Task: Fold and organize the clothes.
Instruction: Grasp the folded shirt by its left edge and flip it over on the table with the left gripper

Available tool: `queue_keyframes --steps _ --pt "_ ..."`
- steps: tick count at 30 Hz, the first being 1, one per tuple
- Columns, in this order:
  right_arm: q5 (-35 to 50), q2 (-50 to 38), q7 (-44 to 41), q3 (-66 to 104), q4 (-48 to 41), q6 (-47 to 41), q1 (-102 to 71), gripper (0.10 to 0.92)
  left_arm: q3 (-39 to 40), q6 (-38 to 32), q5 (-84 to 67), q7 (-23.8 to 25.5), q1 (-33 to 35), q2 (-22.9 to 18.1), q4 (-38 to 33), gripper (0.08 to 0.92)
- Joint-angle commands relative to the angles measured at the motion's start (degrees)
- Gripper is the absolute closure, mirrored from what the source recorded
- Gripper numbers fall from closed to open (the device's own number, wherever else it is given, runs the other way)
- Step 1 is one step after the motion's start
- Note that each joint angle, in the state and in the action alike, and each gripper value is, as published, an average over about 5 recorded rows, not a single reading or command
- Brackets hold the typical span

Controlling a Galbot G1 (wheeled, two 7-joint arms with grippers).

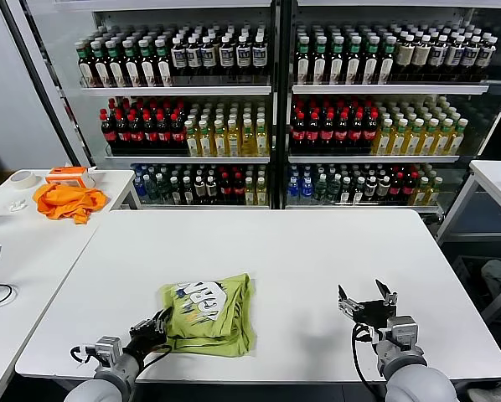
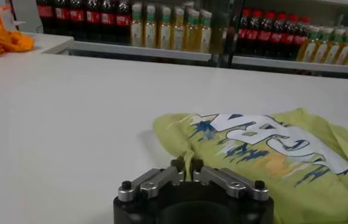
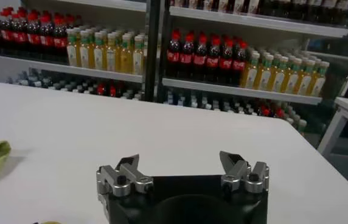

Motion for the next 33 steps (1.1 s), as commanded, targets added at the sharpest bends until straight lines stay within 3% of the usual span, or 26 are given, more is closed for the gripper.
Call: queue_keyframes --steps 1,5,9,14,18,20,23,25,29,33 --pt "-0.1 -0.1 0.1 0.0 0.0 0.1 0.3 0.203 -2.9 0.0 0.0 1.4 0.1 1.3 -2.7 0.896" --pt "-0.1 0.0 0.1 0.0 -0.4 0.2 1.3 0.203 -10.8 4.0 -1.5 0.6 2.8 6.9 -8.0 0.897" --pt "0.0 0.1 0.0 -0.2 -0.7 0.3 2.2 0.203 -24.5 8.2 -9.0 0.6 7.4 15.0 -10.2 0.897" --pt "0.1 0.5 -0.3 -0.6 -1.2 0.6 3.6 0.203 -43.2 13.1 -18.2 2.6 15.0 23.8 -6.8 0.897" --pt "0.1 0.9 -0.5 -1.3 -2.0 0.9 5.1 0.203 -57.1 15.8 -18.9 6.0 22.9 28.3 -2.6 0.897" --pt "0.1 1.1 -0.5 -1.8 -2.4 1.0 5.9 0.203 -60.3 16.9 -18.8 7.4 24.5 29.3 -1.8 0.897" --pt "0.1 1.0 -0.5 -2.3 -2.4 1.0 6.0 0.203 -55.7 17.5 -18.9 6.0 22.1 28.2 -5.9 0.897" --pt "0.1 0.7 -0.4 -2.2 -2.2 1.0 5.7 0.203 -45.7 17.1 -17.3 3.5 18.1 25.0 -12.0 0.897" --pt "0.0 0.2 -0.3 -1.5 -2.2 0.9 4.7 0.203 -18.3 17.2 -9.6 0.4 7.8 12.8 -22.6 0.897" --pt "-0.3 0.1 -0.1 -0.8 -2.1 0.8 3.7 0.203 -2.0 17.3 -1.2 1.6 5.6 1.8 -24.3 0.897"
